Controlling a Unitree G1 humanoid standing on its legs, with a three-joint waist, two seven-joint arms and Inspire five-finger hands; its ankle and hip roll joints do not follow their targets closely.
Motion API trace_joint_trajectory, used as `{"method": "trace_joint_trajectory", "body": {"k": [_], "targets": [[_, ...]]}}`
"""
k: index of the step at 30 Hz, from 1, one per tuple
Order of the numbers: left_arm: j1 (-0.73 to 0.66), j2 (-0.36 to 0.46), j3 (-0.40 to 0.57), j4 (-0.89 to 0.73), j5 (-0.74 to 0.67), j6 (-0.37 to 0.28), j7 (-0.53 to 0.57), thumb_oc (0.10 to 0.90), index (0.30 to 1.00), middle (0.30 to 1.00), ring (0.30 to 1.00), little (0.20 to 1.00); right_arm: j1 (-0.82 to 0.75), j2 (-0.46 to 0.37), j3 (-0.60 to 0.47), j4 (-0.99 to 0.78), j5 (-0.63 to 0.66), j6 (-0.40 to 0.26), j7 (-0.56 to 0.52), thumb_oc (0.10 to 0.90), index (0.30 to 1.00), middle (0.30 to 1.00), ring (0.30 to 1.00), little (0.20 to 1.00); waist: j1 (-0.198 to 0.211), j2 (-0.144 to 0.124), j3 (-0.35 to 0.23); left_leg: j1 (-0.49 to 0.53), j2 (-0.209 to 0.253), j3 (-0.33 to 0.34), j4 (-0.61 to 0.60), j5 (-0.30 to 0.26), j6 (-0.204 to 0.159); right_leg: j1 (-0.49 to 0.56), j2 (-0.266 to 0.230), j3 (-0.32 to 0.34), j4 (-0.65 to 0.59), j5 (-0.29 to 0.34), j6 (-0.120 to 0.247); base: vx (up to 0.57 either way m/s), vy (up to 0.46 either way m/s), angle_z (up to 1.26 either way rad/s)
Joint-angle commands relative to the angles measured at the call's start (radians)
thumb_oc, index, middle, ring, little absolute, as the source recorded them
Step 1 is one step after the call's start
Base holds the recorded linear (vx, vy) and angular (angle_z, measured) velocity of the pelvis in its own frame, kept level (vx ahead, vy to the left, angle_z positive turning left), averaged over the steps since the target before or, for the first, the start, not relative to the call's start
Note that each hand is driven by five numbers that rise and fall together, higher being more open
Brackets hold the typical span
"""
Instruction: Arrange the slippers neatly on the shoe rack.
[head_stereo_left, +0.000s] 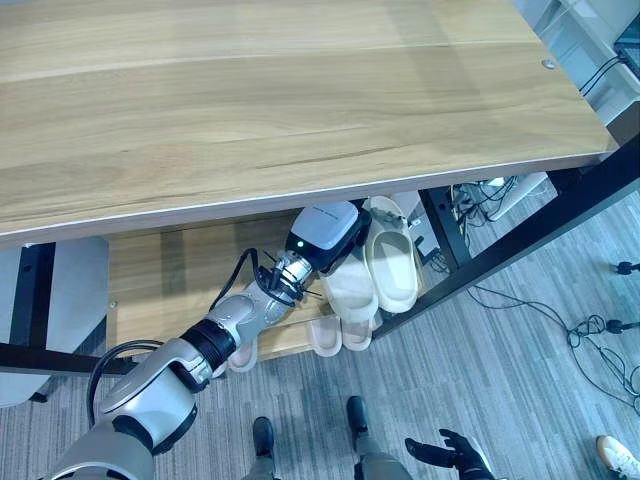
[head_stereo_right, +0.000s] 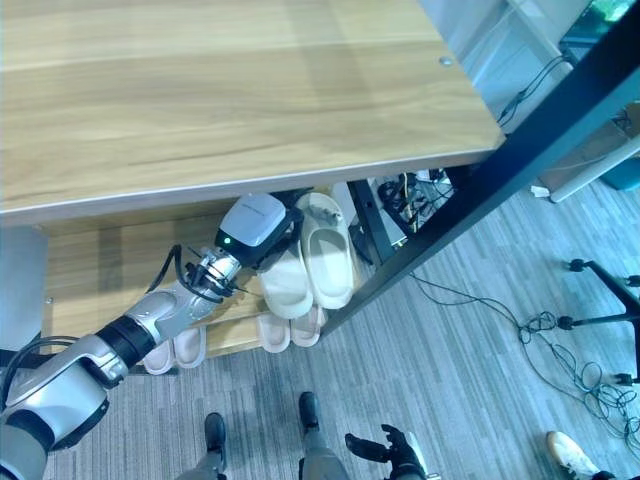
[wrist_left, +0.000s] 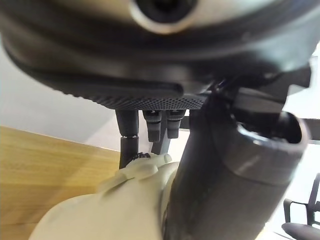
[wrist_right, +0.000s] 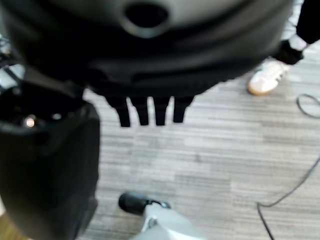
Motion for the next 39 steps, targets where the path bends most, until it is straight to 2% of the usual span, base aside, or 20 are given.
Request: {"method": "trace_joint_trajectory", "body": {"k": [1, 23, 39], "targets": [[-0.046, 0.011, 0.107, 0.044, -0.023, 0.028, 0.005, 0.8, 0.9, 0.9, 0.9, 0.9, -0.005, -0.067, 0.011, 0.017, 0.028, -0.002, -0.028, 0.8, 0.9, 0.9, 0.9, 0.9, 0.008, 0.015, 0.013, -0.026, -0.045, -0.06, 0.003, -0.061, 0.037, 0.012, -0.018, -0.057, 0.01, -0.054, 0.066, 0.0, 0.0, 0.0], [0.044, 0.036, 0.194, -0.133, -0.115, -0.027, -0.023, 0.8, 0.9, 0.9, 0.9, 0.9, -0.009, -0.032, -0.005, 0.02, 0.043, 0.017, -0.015, 0.8, 0.9, 0.9, 0.9, 0.9, 0.027, 0.0, -0.004, 0.001, -0.053, -0.063, 0.003, -0.065, 0.041, 0.045, -0.024, -0.067, 0.012, -0.057, 0.064, 0.0, 0.0, 0.0], [0.109, 0.069, 0.25, -0.295, -0.192, -0.067, -0.096, 0.8, 0.9, 0.9, 0.9, 0.9, 0.003, -0.005, -0.007, 0.013, 0.047, 0.029, 0.002, 0.8, 0.9, 0.9, 0.9, 0.9, 0.037, 0.0, -0.02, 0.015, -0.055, -0.062, 0.003, -0.065, 0.042, 0.059, -0.028, -0.072, 0.01, -0.058, 0.062, 0.0, 0.0, 0.01]]}}
